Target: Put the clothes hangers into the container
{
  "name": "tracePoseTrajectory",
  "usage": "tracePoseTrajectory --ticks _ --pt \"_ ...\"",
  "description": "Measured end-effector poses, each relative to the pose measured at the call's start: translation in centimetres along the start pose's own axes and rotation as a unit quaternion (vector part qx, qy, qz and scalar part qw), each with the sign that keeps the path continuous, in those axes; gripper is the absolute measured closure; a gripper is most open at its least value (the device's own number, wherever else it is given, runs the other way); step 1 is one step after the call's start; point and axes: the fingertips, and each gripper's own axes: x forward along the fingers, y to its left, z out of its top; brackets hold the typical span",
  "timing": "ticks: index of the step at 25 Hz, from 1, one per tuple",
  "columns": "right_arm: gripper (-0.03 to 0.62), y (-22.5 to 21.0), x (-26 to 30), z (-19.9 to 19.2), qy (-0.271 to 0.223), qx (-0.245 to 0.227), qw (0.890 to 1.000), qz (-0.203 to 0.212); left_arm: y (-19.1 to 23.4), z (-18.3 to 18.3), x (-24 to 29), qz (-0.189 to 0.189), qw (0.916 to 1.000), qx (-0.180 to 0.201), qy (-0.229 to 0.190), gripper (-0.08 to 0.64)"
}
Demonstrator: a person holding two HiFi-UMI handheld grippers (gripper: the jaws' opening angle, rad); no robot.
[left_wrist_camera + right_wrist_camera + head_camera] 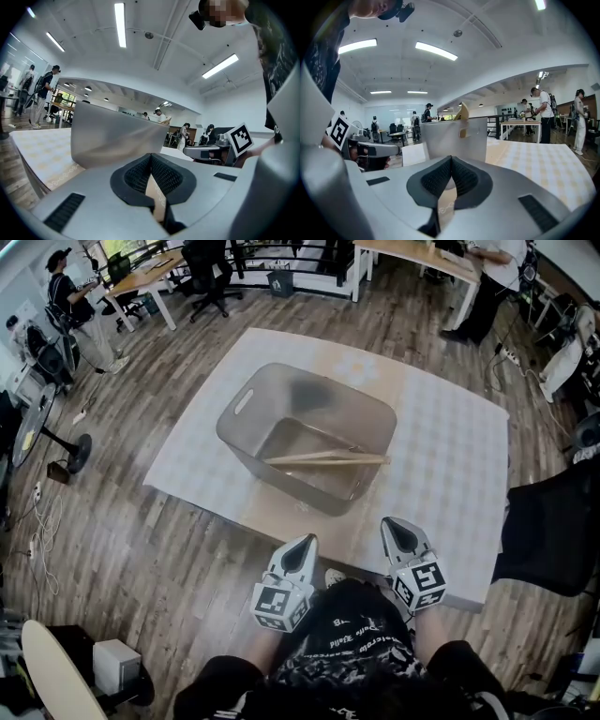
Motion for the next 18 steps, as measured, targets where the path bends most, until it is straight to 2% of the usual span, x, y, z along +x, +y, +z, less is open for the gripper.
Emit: tracePoseTrajectory --ticks 3,6,18 --pt "0.584 -0.4 0.1 -0.2 0.010 -0.020 1.000 -0.010 -0.2 0.1 0.5 0.001 1.0000 0.000 0.001 0.540" --pt "0.584 -0.2 0.6 -1.0 0.033 -0.060 0.998 -0.005 -0.2 0.0 1.0 0.004 1.0000 0.000 0.003 0.540" --pt "0.584 0.6 2.8 -0.9 0.044 -0.077 0.996 0.019 1.4 -0.1 0.8 0.024 0.9996 0.002 0.012 0.540"
